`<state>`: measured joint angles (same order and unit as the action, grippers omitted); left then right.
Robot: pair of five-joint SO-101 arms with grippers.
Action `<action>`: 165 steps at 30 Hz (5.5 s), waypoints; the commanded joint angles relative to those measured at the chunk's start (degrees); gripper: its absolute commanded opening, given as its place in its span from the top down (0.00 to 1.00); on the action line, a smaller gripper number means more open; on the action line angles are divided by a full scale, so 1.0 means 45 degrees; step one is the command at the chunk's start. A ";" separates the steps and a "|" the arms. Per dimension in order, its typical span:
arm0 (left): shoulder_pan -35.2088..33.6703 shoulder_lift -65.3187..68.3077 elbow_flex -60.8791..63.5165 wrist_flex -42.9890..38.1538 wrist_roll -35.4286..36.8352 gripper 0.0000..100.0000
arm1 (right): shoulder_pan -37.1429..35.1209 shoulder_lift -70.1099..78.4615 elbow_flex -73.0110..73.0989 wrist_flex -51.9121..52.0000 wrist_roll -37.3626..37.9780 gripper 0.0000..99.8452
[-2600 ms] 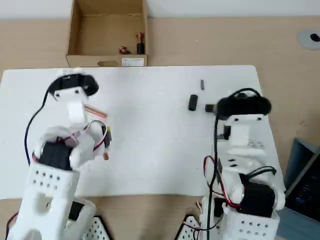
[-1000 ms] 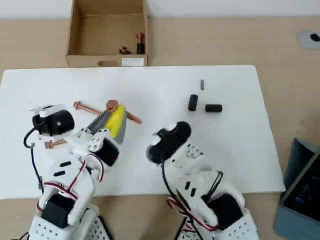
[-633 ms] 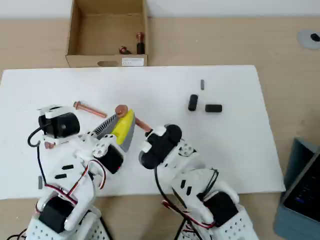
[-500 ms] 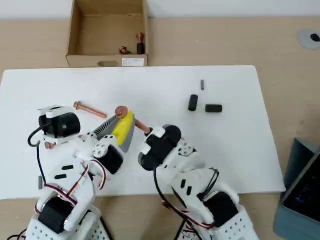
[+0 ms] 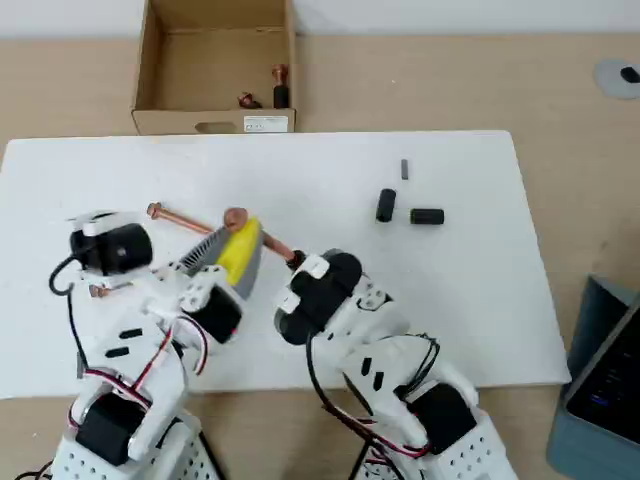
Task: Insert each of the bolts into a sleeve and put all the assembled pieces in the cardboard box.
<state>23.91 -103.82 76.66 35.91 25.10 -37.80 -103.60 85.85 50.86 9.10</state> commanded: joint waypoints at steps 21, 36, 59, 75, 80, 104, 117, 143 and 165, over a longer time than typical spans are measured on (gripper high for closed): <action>0.0606 -0.0186 0.0508 -0.0488 -0.0293 1.00 | -0.0186 -0.1338 -0.0654 -0.0391 0.0176 0.99; 0.2208 -0.0166 0.0567 0.1602 -0.0332 1.00 | -0.1299 -0.1338 -0.0694 -0.1836 0.1348 0.99; 0.2676 -0.0166 0.1250 0.2911 -0.0293 0.79 | -0.1280 -0.1338 -0.0752 -0.2012 0.1348 0.99; 0.0469 -0.0166 0.0918 0.2911 -0.1661 0.79 | -0.1241 -0.1338 -0.0654 -0.2012 0.1348 0.99; 0.0508 -0.0166 0.0352 0.2911 -0.1700 0.79 | -0.1221 -0.1338 -0.0654 -0.2012 0.1348 0.99; -0.3165 -0.0166 -0.1758 0.2911 -0.4220 1.00 | 0.1612 -0.1319 -0.0713 -0.1895 0.0039 0.99; -0.7482 -0.0166 0.2911 0.2911 -0.5079 1.00 | 0.3389 0.0420 -0.2374 -0.1211 -0.2090 0.99; -0.7717 -0.0166 0.4532 0.3477 -0.5314 1.00 | 0.3370 2.2066 -1.9253 -0.4259 -0.2735 0.99; -0.7717 -0.0166 0.4532 0.3516 -0.5353 1.00 | 0.2882 3.5741 -3.3807 -0.4161 -0.0156 0.99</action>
<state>-10.29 -104.09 96.26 51.56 1.27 -23.56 55.34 -57.45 33.54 5.49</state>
